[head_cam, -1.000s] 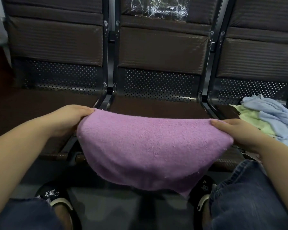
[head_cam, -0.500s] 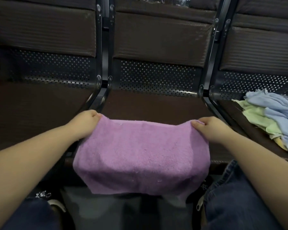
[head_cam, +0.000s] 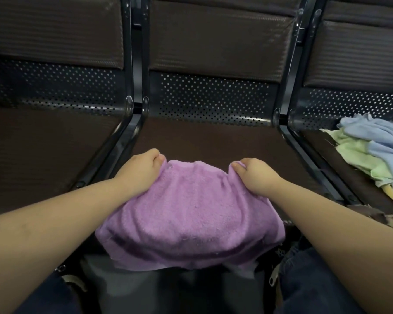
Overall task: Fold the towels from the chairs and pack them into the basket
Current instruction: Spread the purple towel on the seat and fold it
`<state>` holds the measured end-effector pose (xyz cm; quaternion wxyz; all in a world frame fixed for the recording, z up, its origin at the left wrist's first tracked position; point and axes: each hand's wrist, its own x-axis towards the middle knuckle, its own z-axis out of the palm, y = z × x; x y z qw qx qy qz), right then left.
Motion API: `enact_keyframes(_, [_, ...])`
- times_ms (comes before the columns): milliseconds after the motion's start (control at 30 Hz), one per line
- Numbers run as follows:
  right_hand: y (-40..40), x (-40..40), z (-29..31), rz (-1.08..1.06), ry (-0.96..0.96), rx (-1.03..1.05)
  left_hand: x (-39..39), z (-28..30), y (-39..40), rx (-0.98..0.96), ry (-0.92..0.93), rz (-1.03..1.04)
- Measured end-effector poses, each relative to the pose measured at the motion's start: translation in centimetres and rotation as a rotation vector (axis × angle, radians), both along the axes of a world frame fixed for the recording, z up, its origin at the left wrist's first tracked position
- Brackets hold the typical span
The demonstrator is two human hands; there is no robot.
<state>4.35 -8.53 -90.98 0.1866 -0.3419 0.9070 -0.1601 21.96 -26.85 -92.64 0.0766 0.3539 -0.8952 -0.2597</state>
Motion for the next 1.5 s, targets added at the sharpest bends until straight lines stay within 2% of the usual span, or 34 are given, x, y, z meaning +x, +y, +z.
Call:
enact_keyframes(267, [2.3,1.1,2.5,-0.076,-0.256,-0.015,2.8,1.4,0.1,0.053,0.112,0.118])
enact_keyframes(400, [3.8,2.5,4.0,-0.144,-0.456,-0.120,5.2,3.3,0.0,0.077,0.132,0.197])
enact_keyframes(500, [4.7,3.5,4.6,-0.130,-0.553,-0.153,6.6,4.9,0.7,0.209,0.088,0.246])
enact_keyframes(567, [5.5,4.0,5.0,-0.091,-0.566,-0.102,7.5,5.2,1.6,0.344,-0.051,0.203])
enact_keyframes(733, [8.2,3.8,5.3,0.033,-0.484,0.193,10.3,5.5,1.6,0.572,-0.255,0.105])
enact_keyframes(833, [9.8,2.9,5.1,-0.023,-0.539,0.300,11.7,5.8,0.2,0.659,-0.320,0.082])
enact_keyframes(1000, [11.1,1.2,4.8,-0.128,-0.575,0.275,12.4,5.7,-0.8,0.693,-0.425,0.108])
enact_keyframes(1133, [11.4,0.6,4.9,-0.162,-0.587,0.239,11.5,5.3,-1.2,0.666,-0.327,0.142])
enact_keyframes(1233, [11.3,-0.2,5.0,-0.161,-0.503,0.171,10.7,4.9,-1.6,0.573,-0.224,0.180])
enact_keyframes(1367, [10.4,-0.7,5.4,-0.121,-0.283,0.051,9.3,5.0,-1.9,0.221,-0.165,0.181])
enact_keyframes(1400, [10.2,-0.8,5.7,-0.123,-0.219,0.025,8.9,5.1,-2.0,0.186,-0.138,0.189])
enact_keyframes(1500, [9.4,-1.6,6.2,-0.153,-0.075,-0.017,7.8,4.7,-3.2,0.274,-0.004,0.213])
